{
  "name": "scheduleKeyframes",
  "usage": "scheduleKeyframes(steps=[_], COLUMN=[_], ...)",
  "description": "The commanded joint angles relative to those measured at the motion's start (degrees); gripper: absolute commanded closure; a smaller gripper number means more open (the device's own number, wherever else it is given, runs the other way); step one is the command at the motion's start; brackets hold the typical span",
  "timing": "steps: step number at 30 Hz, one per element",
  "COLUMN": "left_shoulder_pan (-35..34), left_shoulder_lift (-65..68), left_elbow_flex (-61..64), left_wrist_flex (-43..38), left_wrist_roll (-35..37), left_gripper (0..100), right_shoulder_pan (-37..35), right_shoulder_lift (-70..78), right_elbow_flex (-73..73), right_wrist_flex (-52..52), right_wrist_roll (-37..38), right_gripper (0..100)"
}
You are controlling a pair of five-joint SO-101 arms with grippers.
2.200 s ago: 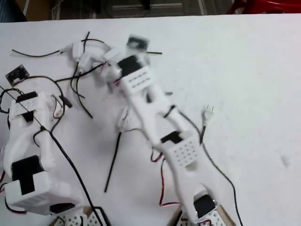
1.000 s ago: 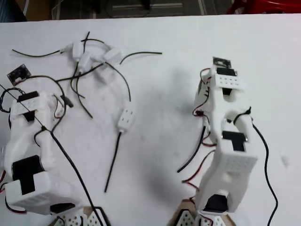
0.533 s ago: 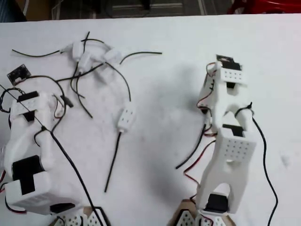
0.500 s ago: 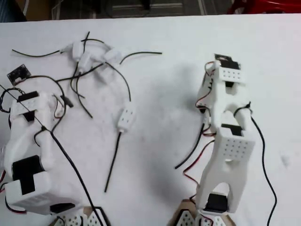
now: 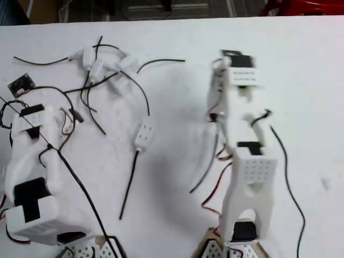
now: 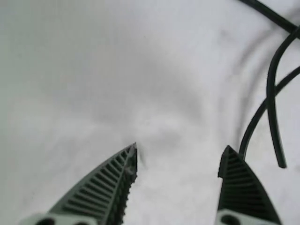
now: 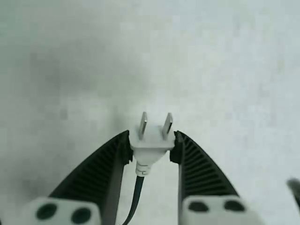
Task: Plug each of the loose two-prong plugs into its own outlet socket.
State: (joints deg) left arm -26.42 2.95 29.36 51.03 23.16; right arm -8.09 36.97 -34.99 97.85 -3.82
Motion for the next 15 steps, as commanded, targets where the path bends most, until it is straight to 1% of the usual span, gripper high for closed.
scheduleKeyframes(steps=[1, 3, 6, 9, 15], left_shoulder_pan=[-2.95, -4.88, -7.16, -8.40, -8.48], left_shoulder_lift=[-3.21, -3.21, -3.12, -3.12, -3.12], left_elbow_flex=[-0.62, -0.62, -0.26, -0.18, -0.18], left_wrist_flex=[-0.79, -0.88, -2.46, -3.08, -3.16], left_wrist_roll=[5.19, 7.38, 8.62, 8.62, 8.62], left_gripper=[72, 72, 72, 72, 72], right_shoulder_pan=[-10.24, -16.22, -23.52, -29.05, -38.55], right_shoulder_lift=[-6.29, -6.55, -5.05, -1.36, 9.63], right_elbow_flex=[-3.16, -5.63, -11.52, -18.55, -31.56], right_wrist_flex=[0.31, -0.22, -1.36, -2.42, -2.33], right_wrist_roll=[-4.40, -6.24, -9.23, -12.31, -17.67], right_gripper=[93.7, 93.7, 93.7, 93.7, 93.7])
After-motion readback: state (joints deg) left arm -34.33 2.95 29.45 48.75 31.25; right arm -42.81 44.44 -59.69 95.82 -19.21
